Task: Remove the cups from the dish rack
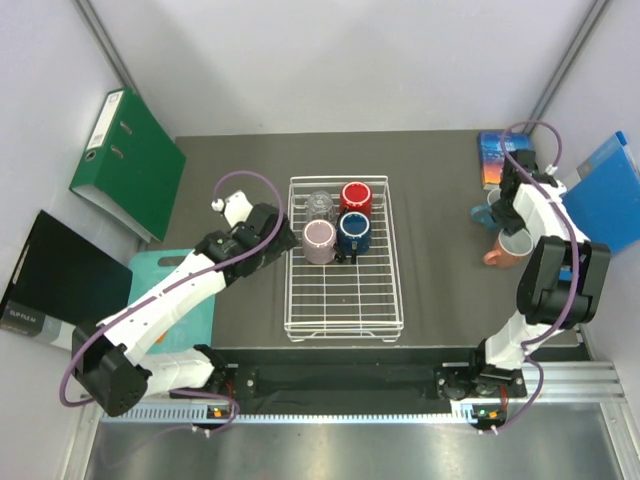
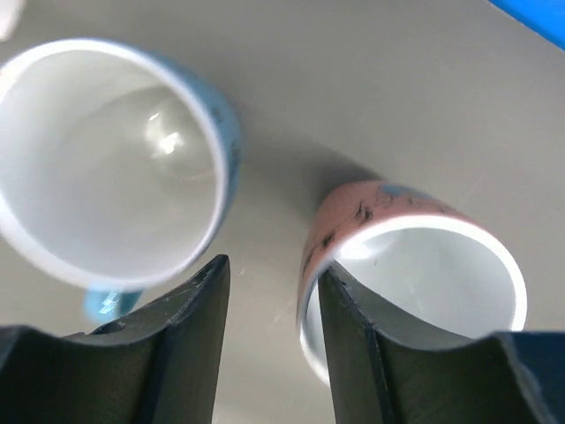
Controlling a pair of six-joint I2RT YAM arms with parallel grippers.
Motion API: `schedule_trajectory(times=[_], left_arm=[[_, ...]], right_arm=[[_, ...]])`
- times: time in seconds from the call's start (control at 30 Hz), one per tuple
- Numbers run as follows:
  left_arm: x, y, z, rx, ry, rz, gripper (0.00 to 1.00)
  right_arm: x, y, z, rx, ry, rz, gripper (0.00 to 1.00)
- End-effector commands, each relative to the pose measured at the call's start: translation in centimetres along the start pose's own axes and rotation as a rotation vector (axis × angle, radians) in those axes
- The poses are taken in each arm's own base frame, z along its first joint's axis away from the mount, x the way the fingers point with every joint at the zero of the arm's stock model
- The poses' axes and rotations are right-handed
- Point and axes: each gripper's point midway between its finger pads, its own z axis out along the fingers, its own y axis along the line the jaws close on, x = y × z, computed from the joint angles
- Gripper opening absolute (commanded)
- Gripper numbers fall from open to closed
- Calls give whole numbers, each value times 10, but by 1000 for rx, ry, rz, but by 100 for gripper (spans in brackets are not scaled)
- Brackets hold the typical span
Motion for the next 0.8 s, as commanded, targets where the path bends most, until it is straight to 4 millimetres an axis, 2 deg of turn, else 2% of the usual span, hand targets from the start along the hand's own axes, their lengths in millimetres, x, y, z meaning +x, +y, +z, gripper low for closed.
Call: schedule_trajectory(times=[0.0,0.23,0.3,0.33,0.37,0.4,0.43,0.47,0.53,0.57,0.63,0.67,0.73,0.77], left_arm=[[-14,-15,-6,46,-36,-32,99],[-21,-21,-6,54,-57,-11,99],[-24,-24,-6,61,-69,20,99],[-25,-25,-3,56,-71,45,99],[-26,-26,-2,57,-76,70,99],[-29,-30,-2,68,-87,120,99],[-28,-32,3,62,-83,158,99],[-29,-33,5,60,-83,191,99],[-31,-37,10,47,-79,279,99],[-30,-39,12,42,-73,304,99],[-31,-43,13,36,-58,361,99],[-31,-46,11,46,-46,379,99],[-34,-51,10,57,-50,396,99],[-37,-54,10,65,-66,388,99]], right_arm=[[-37,20,-73,-174,-105,37,45],[-47,11,-134,-286,-157,38,46],[-47,15,-160,-352,-193,12,45],[-45,29,-176,-451,-204,-5,45],[-27,40,-185,-525,-202,-92,45],[-16,49,-214,-650,-227,-141,45],[-8,68,-238,-794,-245,-176,46],[22,76,-249,-875,-230,-286,47],[45,84,-283,-1027,-254,-374,52],[74,86,-294,-1085,-239,-483,54],[97,83,-299,-1098,-232,-579,59],[117,81,-303,-1113,-231,-650,60],[123,75,-310,-1135,-269,-676,61],[133,72,-309,-1142,-263,-696,62]])
